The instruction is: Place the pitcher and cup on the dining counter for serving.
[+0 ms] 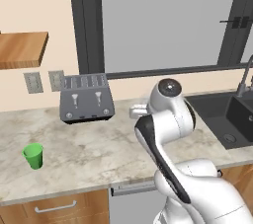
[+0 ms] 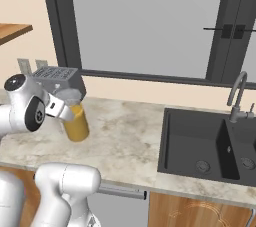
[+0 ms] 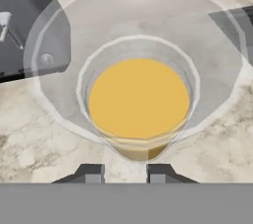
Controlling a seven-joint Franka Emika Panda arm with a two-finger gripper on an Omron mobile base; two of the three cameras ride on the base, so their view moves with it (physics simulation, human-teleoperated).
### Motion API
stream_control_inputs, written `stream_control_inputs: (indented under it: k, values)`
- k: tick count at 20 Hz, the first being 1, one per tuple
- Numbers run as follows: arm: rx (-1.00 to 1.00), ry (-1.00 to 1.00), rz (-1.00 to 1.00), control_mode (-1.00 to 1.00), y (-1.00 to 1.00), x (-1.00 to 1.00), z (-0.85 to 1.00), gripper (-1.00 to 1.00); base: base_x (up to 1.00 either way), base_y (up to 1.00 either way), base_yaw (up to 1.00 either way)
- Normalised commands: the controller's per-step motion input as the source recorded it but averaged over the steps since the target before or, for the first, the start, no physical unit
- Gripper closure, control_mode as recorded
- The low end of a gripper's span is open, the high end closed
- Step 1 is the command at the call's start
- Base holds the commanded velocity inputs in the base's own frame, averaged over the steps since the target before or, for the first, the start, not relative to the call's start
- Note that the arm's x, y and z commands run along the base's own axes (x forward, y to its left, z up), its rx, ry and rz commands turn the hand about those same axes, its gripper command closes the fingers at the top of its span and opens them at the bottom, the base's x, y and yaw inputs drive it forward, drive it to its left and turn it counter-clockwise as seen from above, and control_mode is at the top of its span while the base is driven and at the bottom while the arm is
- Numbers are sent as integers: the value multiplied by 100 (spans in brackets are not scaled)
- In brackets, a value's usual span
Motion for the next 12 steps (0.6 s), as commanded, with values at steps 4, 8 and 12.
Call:
stream_control_inputs:
  k: [4, 8, 12]
  values:
    - [-5, -11, 0, -100, 0, -28, 98, 100, 0, 0, 0]
    - [1, 1, 0, -100, -23, -21, 99, 100, 0, 0, 0]
    - [14, 13, 8, -100, -52, -23, 66, 100, 0, 0, 0]
